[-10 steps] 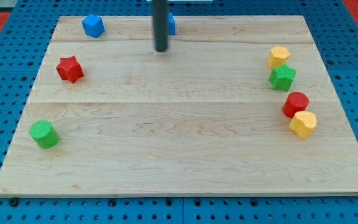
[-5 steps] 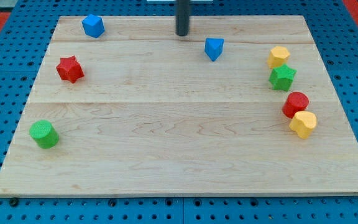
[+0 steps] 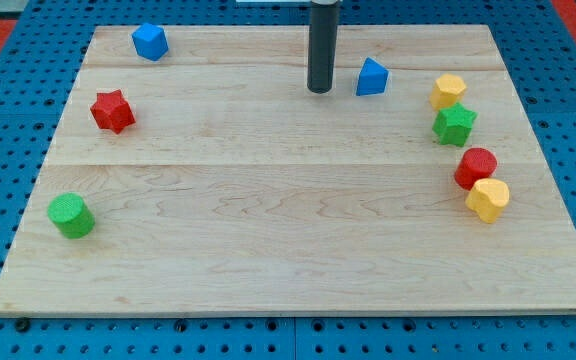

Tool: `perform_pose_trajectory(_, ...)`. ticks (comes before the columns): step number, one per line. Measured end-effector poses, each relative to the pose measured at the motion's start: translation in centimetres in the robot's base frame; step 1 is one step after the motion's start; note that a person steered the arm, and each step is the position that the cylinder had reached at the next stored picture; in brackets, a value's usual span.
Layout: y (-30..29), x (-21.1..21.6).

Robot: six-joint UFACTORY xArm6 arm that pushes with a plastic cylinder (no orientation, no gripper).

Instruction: Push the blue triangle to the top side of the yellow hexagon

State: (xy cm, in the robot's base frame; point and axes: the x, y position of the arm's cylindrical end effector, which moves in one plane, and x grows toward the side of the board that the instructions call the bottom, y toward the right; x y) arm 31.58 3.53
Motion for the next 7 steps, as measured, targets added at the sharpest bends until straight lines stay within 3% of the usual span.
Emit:
perform_pose_trajectory(4,7.9,-1.9)
perform_pose_trajectory(7,10.7,-2.9)
